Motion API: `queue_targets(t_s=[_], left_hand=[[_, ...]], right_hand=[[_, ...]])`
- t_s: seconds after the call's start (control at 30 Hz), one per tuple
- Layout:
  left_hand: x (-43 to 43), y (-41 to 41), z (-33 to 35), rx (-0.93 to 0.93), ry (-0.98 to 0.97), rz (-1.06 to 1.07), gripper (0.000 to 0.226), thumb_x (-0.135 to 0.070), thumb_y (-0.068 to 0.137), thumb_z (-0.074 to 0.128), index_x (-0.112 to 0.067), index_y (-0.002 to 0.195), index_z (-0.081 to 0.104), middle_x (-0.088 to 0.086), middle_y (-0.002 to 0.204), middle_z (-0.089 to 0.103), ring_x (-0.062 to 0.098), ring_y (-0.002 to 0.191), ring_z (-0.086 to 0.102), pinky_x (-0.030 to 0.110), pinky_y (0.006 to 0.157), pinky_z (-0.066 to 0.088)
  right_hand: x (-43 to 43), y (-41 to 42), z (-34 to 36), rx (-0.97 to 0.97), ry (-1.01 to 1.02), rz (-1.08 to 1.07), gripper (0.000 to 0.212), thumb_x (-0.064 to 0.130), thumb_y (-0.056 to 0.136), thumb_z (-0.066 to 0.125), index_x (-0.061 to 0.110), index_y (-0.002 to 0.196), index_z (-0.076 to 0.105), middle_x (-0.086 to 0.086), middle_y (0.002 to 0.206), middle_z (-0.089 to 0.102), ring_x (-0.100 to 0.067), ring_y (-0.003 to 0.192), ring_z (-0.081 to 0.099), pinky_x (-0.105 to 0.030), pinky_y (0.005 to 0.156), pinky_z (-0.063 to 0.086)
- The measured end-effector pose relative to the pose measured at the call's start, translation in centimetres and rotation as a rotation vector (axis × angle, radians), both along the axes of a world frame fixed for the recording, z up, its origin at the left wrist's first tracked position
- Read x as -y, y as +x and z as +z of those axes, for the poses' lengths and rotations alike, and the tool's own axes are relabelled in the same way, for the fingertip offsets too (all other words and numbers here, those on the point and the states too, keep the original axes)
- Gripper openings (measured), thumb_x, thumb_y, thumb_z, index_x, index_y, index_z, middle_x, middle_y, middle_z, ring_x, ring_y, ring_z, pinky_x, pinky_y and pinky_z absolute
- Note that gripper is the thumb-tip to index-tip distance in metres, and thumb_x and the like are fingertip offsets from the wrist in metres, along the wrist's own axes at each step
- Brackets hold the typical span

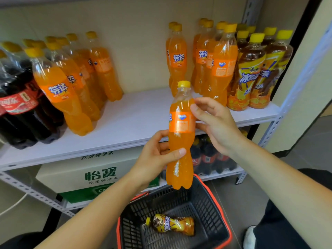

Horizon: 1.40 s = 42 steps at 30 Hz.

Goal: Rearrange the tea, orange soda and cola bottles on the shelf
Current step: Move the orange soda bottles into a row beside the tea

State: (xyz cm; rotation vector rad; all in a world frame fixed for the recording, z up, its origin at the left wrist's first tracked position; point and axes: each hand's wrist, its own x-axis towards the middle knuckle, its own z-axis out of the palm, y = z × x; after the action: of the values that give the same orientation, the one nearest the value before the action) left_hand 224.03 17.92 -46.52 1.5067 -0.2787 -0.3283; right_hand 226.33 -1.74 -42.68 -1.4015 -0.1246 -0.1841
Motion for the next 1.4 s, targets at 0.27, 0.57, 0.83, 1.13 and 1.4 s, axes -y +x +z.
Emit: queue_targets(t_s=[0.27,0.57,0.83,1.13,1.4], left_hand=[[-1.3,2.3,2.4,-0.104,-0.198,0.110,0.050,-0.038,0.090,0.064,-0.012,0.133,0.061,0.012,0.115,0.076,0.024,0.096,0.075,0.032,0.070,0.060],[-1.1,3.9,3.2,-0.281,-0.373,0.136,0.049,-0.044,0.087,0.064,-0.008,0.120,0.065,0.015,0.109,0.077,0.025,0.093,0.076,0.036,0.074,0.063],[-1.3,4.6,3.5,-0.329,-0.485,0.117,0.052,-0.044,0.092,0.060,-0.006,0.127,0.059,0.018,0.117,0.074,0.030,0.105,0.074,0.040,0.083,0.063],[-1.6,5.0,3.4,-0.306,-0.458,0.110,0.052,-0.046,0.090,0.061,-0.008,0.126,0.060,0.016,0.115,0.075,0.031,0.105,0.074,0.040,0.080,0.063],[-1.9,4.7,3.4,-0.115,-0.283,0.247,0.066,-0.033,0.085,0.071,-0.004,0.141,0.052,0.015,0.123,0.072,0.026,0.103,0.073,0.042,0.084,0.061]], right_hand=[[-0.7,-0.8,-0.8,0.162,-0.257,0.131,0.023,0.007,0.092,0.071,0.020,0.111,0.072,0.001,0.108,0.075,-0.017,0.095,0.073,-0.031,0.087,0.058],[-1.9,-1.4,-1.1,0.264,-0.273,0.145,0.023,0.010,0.099,0.062,0.022,0.117,0.072,-0.008,0.122,0.072,-0.023,0.111,0.068,-0.038,0.096,0.057],[-2.5,-1.5,-1.6,0.340,-0.304,0.102,0.045,0.013,0.088,0.077,0.018,0.130,0.064,-0.009,0.131,0.062,-0.020,0.116,0.065,-0.035,0.092,0.058],[-2.2,-1.0,-1.8,0.331,-0.373,0.116,0.059,0.003,0.080,0.084,0.023,0.132,0.063,-0.001,0.128,0.059,-0.019,0.114,0.063,-0.039,0.086,0.062],[-1.3,-0.4,-1.9,0.171,-0.364,0.197,0.039,0.001,0.080,0.067,0.026,0.110,0.069,0.004,0.114,0.073,-0.018,0.107,0.070,-0.042,0.092,0.060]])
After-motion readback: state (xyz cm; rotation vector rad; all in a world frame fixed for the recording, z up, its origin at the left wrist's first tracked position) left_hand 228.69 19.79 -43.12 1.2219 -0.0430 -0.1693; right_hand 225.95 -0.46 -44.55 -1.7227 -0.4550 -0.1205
